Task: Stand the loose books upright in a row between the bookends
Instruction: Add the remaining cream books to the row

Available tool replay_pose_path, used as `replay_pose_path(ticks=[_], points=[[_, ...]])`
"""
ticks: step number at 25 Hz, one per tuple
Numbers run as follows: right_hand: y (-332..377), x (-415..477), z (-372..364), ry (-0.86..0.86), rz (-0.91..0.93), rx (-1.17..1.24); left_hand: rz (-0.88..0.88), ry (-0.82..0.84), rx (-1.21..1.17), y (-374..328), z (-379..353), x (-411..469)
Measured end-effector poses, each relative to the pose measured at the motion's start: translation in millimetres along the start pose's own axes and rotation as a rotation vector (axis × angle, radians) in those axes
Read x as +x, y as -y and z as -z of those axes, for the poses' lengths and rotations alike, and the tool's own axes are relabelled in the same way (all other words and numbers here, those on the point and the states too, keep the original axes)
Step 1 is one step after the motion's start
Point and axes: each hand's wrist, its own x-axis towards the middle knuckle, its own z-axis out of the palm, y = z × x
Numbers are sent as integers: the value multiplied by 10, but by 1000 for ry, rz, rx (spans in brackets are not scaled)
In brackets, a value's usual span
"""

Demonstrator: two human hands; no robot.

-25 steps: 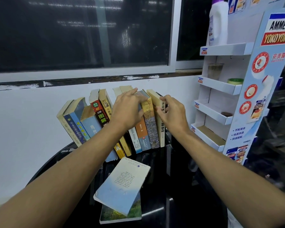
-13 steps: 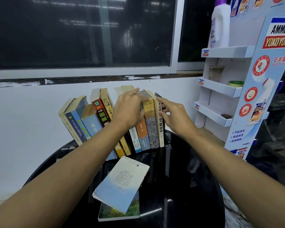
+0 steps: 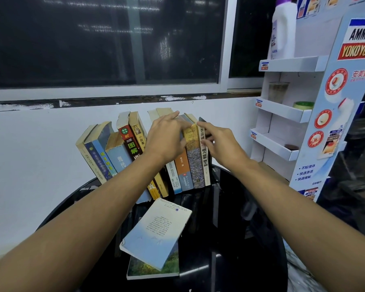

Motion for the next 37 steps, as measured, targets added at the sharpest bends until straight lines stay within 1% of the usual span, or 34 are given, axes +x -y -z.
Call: replay_pose_path(ticks=[7,11,14,16,18,20,25,28,32,37], points=[[7,-30,15,10,-10,-21,-19,41,11,-9,24,4],[41,-79,55,82,-22,-47,-69,106,33,-14,102,-36],[132,-191,127,135,-13,-118,-96,107,-84,-20,228,-155],[237,-324,195,115,-17,-118,-99,88,-172,7,294,-305],[368,-498,239,88,-45,-99,-103,103,-196,64,336,-498],[487,-713,235,132,-81,-110,-96,170,-205,149,338,-731],[786,-1314,114,368,-172,-158,-4,420,-156,398,253,-1383],[929,-1534,8,477,-203,-180,49,559,-111,504,189,-1642],[969,-1615,-148,556,-239,-265,126,649,-61,575,146,-1814],[941,-1591,-297,619,-306,-304,191,690,-114,545,136,-1925]])
